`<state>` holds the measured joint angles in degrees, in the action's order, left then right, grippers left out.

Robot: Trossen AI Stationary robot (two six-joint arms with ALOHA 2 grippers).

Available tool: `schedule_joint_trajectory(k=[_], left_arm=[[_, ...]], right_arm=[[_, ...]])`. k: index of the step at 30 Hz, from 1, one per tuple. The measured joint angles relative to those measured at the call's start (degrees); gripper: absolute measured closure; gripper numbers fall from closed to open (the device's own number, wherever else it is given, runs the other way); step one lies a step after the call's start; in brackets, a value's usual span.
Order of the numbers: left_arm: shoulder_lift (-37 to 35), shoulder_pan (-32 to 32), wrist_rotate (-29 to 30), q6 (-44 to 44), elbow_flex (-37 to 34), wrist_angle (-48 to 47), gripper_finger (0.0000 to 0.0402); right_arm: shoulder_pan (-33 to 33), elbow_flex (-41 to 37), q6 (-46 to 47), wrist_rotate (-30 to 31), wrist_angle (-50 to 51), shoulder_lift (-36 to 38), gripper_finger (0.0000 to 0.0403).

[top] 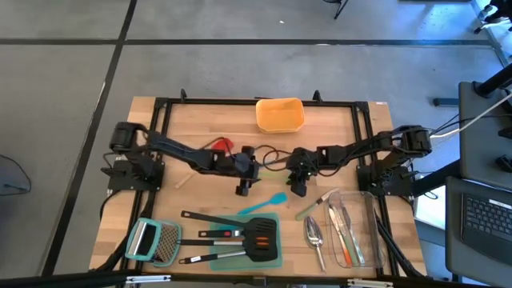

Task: Pick & Place Kitchen Items
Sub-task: Put the green spatula into the blue bin

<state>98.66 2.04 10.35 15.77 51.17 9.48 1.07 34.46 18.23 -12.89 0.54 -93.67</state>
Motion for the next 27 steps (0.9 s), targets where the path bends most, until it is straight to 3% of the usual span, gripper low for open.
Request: schedule_joint_trajectory(k=[4,9,13,27], left_arm=[[4.39,0.17,6.25,2.28,1.6,0.71,0.016],[7.91,0.18,4.64,1.51,4.79,1.13,0.016],[9.81,0.18,0.17,1.31,6.05,0.78,0.0169],[12.08,-0.7,-1.28,-0.94,6.54,-0.22,0.0292]], right_arm=[[0.23,-0.03,0.94,-0.71,-0.31,-0.04,0.0315],[0.25,0.45,1.1,-2.33,0.01,-0.23,0.0314],[0.23,1.25,1.32,-2.79,0.83,-0.42,0.0314],[0.17,1.68,1.02,-2.99,1.33,-0.55,0.0313]])
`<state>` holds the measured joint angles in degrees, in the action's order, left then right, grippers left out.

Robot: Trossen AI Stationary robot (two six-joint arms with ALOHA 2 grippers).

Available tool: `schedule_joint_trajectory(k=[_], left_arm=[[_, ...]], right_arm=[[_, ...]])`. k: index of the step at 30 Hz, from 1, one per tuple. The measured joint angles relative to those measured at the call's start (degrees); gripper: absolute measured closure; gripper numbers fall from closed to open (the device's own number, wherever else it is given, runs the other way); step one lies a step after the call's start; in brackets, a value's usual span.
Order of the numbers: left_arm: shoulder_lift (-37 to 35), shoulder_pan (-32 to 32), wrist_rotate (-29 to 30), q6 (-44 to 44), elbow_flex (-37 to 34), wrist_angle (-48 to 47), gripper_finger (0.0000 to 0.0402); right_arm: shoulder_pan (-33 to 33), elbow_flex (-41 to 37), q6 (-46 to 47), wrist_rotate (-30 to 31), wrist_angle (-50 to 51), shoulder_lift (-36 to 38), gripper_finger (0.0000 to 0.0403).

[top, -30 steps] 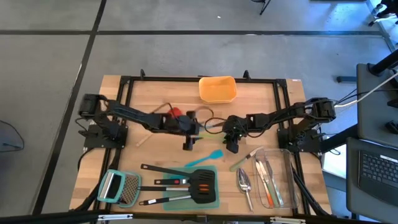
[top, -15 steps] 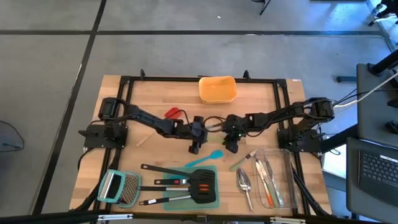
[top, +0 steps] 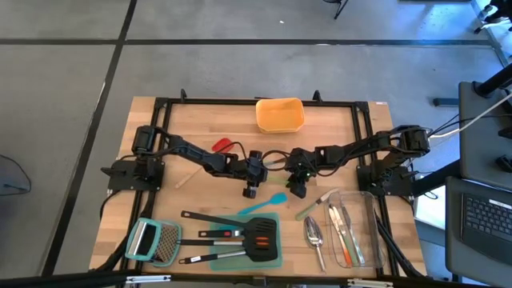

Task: Pick & Place Kitchen Items
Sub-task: Put the green spatula into the blue bin

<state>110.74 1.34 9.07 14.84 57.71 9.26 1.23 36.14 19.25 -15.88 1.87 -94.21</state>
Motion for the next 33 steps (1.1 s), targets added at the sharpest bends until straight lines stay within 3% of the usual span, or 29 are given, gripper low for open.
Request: schedule_joint_trajectory(k=[7,13,23,33], left_arm=[[0.87,-0.06,-0.2,0.06,0.02,-0.19,0.0315],[1.7,-1.64,-3.53,-0.8,0.1,-1.76,0.0384],[-2.55,-1.01,-3.76,-2.36,0.37,-7.3,0.0384],[-10.17,1.33,0.22,-5.42,4.28,-24.19,0.0384]], right_arm=[[-0.04,-0.02,-0.14,0.17,-0.41,-0.02,0.0312],[-0.04,0.0,-0.36,0.33,-0.85,0.06,0.0302],[-2.12,3.57,-1.76,2.79,2.84,2.21,0.0211],[-6.03,15.74,-4.21,6.23,17.52,2.32,0.0188]])
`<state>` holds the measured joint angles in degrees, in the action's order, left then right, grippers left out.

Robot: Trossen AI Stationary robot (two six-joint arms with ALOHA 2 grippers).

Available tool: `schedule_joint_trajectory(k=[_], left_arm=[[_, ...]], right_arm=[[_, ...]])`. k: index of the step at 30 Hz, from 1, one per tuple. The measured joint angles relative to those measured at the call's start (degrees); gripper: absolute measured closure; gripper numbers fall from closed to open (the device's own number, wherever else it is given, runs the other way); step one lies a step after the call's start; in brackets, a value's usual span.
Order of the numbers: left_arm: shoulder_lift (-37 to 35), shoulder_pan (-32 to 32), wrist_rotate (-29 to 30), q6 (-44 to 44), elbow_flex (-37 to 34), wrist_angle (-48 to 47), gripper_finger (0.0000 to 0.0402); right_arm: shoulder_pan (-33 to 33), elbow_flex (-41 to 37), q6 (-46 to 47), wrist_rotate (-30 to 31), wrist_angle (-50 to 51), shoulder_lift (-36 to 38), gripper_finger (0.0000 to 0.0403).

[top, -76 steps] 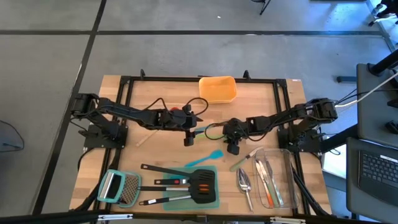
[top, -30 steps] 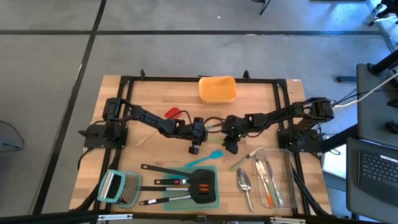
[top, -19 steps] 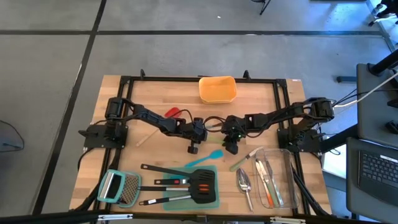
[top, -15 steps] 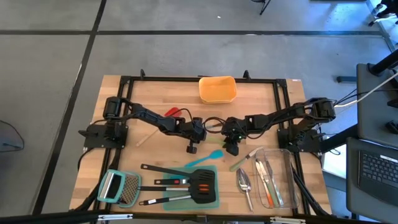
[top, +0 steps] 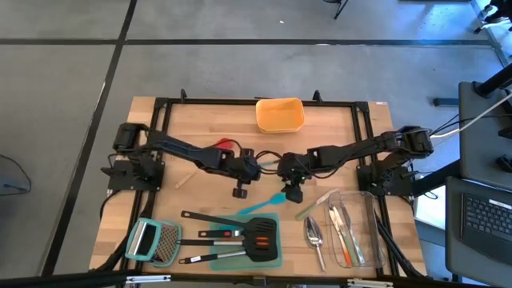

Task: Pick & Place Kitchen Items
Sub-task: Put the green spatula into the blue bin

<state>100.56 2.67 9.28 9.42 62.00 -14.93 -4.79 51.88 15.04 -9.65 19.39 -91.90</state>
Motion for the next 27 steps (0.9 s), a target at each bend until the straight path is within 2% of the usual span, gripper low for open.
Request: schedule_joint_trajectory(k=[4,8,14,21,27], left_arm=[[-4.68,2.16,1.57,-2.1,0.07,-3.96,0.0384],[-9.91,5.52,2.4,-9.11,0.22,-9.37,0.0384],[-15.97,12.68,3.88,-20.76,0.22,-13.22,0.0384],[-16.17,20.61,6.41,-33.61,0.22,-13.02,0.0385],[-14.52,26.27,10.04,-44.79,0.2,-13.31,0.0385]], right_arm=[[-2.57,6.56,-1.97,1.94,6.34,0.05,0.0188],[-6.34,10.88,-2.54,6.33,8.76,0.2,0.0188],[-12.93,14.11,-5.29,9.52,9.45,0.24,0.0188],[-21.33,15.02,-5.12,23.13,9.98,0.22,0.0188],[-24.79,15.02,-0.17,26.36,9.62,0.22,0.0188]])
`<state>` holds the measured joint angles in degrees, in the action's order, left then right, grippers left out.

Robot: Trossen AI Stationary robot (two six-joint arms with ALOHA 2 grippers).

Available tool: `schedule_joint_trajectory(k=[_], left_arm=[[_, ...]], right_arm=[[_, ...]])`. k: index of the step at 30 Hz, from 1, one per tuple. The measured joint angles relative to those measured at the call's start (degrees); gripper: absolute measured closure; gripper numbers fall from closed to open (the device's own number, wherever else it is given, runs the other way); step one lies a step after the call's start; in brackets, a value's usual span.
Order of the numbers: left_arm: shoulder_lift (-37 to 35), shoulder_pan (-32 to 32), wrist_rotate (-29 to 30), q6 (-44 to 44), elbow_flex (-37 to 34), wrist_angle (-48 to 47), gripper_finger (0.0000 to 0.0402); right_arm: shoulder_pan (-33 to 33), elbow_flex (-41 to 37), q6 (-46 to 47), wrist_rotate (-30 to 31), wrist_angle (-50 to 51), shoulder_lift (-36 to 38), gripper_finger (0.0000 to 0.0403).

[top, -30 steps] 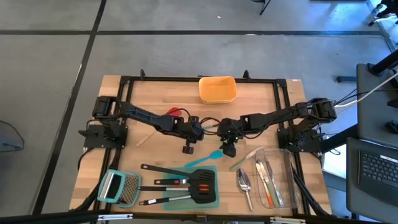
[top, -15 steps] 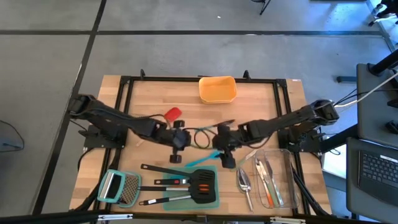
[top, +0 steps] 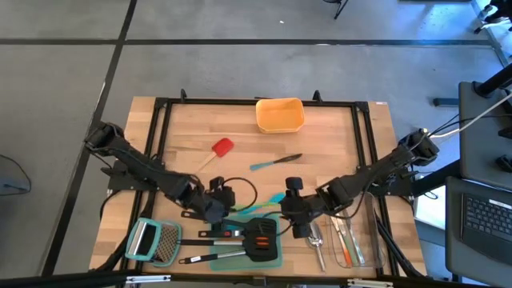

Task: Pick & Place Kitchen Items
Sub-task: Put the green spatula into the blue bin

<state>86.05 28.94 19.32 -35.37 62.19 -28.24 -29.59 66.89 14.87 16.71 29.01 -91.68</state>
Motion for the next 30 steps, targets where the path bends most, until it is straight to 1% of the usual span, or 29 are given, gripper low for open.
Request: schedule_joint_trajectory(k=[4,7,10,15,20,23,28,30], left_arm=[[1.7,3.17,1.18,-5.68,0.0,2.26,0.0385],[3.74,5.09,1.0,-9.24,0.0,4.41,0.0385],[6.51,6.55,1.59,-12.12,1.66,4.08,0.0385],[13.22,7.48,1.68,-13.42,7.94,-0.43,0.0385],[19.1,6.11,1.82,-15.13,14.47,-9.95,0.0385],[20.32,5.14,1.82,-16.4,16.32,-15.4,0.0385],[20.14,4.34,0.33,-14.74,16.44,-16.84,0.0385],[19.88,3.85,-1.72,-13.14,16.48,-16.8,0.0385]], right_arm=[[-1.87,0.0,2.22,0.11,-0.08,0.0,0.0188],[-3.47,0.0,2.55,1.41,-0.75,0.0,0.0188],[-4.76,0.0,2.57,1.51,-1.6,0.0,0.0188],[-6.04,0.0,2.7,1.7,-3.39,0.0,0.0188],[-6.22,0.0,2.73,1.7,-4.94,0.0,0.0188],[-6.21,0.0,2.76,1.7,-5.25,0.0,0.0188],[-6.21,0.0,2.78,1.7,-5.4,0.0,0.0188],[-6.21,0.0,2.76,1.7,-5.42,0.0,0.0188]])
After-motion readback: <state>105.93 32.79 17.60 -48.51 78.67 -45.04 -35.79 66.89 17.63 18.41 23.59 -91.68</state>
